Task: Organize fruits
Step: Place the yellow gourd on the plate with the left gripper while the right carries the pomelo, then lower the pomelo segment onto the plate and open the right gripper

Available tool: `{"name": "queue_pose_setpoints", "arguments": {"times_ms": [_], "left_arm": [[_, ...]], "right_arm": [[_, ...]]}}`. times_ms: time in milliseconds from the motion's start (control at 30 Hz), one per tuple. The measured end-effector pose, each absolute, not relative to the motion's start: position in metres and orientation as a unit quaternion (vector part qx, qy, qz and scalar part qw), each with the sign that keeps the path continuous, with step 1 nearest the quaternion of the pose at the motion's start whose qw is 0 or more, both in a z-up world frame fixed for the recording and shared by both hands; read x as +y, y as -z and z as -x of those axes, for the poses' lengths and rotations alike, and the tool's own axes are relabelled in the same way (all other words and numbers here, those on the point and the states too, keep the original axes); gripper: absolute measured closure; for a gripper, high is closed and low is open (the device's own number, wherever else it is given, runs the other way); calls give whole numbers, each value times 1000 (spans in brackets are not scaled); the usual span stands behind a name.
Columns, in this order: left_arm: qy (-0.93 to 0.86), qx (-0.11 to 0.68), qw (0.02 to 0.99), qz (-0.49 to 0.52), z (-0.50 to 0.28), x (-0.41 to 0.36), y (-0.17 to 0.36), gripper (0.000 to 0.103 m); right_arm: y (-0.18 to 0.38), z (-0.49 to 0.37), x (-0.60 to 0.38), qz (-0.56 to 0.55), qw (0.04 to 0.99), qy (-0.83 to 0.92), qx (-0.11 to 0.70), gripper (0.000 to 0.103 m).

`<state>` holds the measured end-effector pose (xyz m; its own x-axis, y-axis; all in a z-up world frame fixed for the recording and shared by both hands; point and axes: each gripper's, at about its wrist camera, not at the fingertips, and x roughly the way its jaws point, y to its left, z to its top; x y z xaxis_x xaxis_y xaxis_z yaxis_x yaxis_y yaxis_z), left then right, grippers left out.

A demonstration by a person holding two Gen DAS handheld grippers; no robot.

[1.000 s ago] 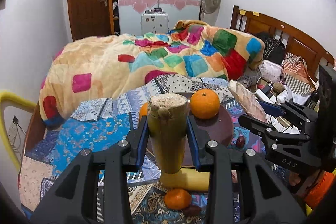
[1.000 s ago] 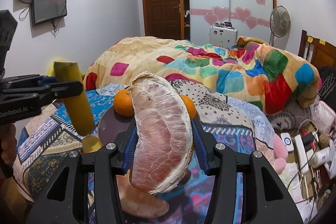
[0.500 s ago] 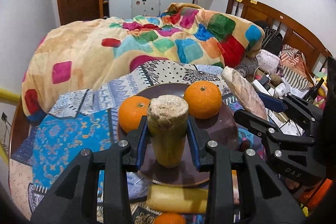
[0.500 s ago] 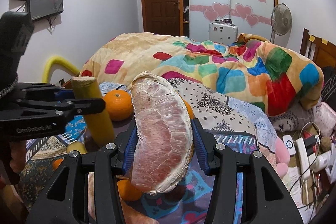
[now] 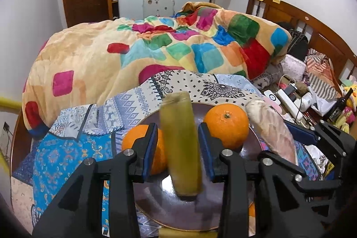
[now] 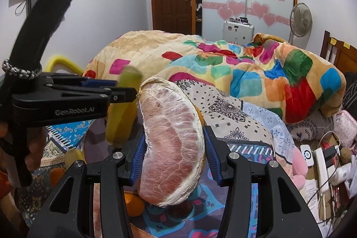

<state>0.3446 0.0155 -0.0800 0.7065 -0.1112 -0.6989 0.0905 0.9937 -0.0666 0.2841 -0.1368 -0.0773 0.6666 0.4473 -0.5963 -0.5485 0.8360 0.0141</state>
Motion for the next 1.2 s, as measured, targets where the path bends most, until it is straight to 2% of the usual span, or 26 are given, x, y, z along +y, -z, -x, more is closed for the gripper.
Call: {"name": "queue_pose_setpoints", "arguments": {"times_ms": [700, 833, 967, 1200], "left_arm": [[34, 370, 929, 4, -289, 59, 83, 60], [34, 371, 928, 6, -282, 62, 84, 60], [36, 370, 928, 11, -271, 62, 81, 60], [38, 370, 928, 12, -251, 59, 76, 57]], "right_arm": [[87, -296, -99, 131, 894, -276, 328, 57], [90, -298, -100, 127, 891, -272, 341, 56], [80, -289, -106, 123, 898, -268, 327, 47], [57, -267, -118, 114, 904, -272, 308, 47]]}}
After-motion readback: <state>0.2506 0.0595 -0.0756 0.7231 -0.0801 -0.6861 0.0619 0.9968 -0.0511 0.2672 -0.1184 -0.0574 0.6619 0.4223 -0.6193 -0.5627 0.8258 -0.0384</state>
